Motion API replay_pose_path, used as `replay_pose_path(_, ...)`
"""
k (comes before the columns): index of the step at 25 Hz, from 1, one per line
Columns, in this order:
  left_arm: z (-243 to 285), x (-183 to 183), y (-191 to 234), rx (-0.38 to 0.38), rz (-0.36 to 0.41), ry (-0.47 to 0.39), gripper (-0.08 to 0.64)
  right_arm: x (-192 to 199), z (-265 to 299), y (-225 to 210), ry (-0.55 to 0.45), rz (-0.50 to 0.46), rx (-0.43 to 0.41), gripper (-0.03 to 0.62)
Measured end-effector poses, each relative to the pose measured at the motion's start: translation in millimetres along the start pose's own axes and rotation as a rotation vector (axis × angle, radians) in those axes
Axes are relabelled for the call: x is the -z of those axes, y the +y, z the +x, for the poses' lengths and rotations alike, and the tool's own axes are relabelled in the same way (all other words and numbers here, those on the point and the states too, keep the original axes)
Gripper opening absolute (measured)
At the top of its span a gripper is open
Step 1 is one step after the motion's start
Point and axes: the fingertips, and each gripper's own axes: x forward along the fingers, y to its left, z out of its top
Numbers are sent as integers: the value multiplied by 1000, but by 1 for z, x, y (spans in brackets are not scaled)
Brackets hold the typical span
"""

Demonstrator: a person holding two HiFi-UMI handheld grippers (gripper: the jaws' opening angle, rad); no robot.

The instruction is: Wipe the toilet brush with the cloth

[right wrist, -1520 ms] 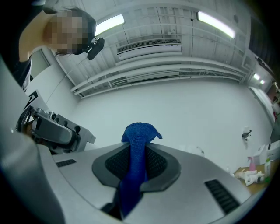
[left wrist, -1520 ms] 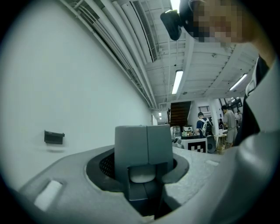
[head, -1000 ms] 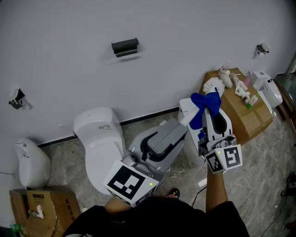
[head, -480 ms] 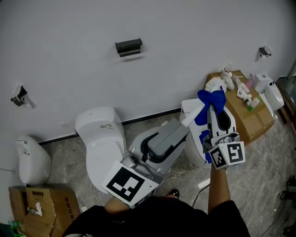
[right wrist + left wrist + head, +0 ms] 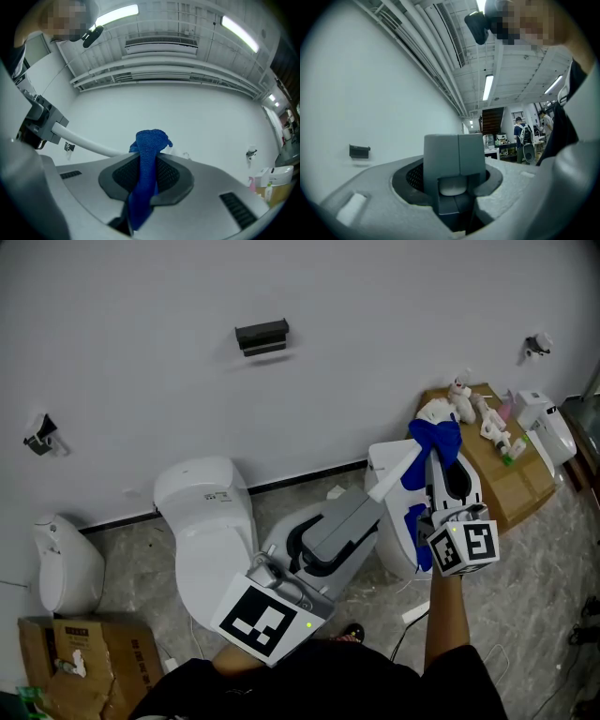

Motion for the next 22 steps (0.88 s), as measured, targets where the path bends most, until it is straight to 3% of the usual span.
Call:
replay_pose_path(10, -2, 0, -3, 2, -3, -2, 183, 5, 2, -12, 29, -18, 39, 67)
replay_pose_path(17, -4, 2, 2, 13, -84, -13, 183, 2, -8, -14, 20, 13, 49, 67)
replay_pose_path(22, -2, 0, 4, 5, -51, -25, 183, -11, -18, -9, -18, 49, 29, 67)
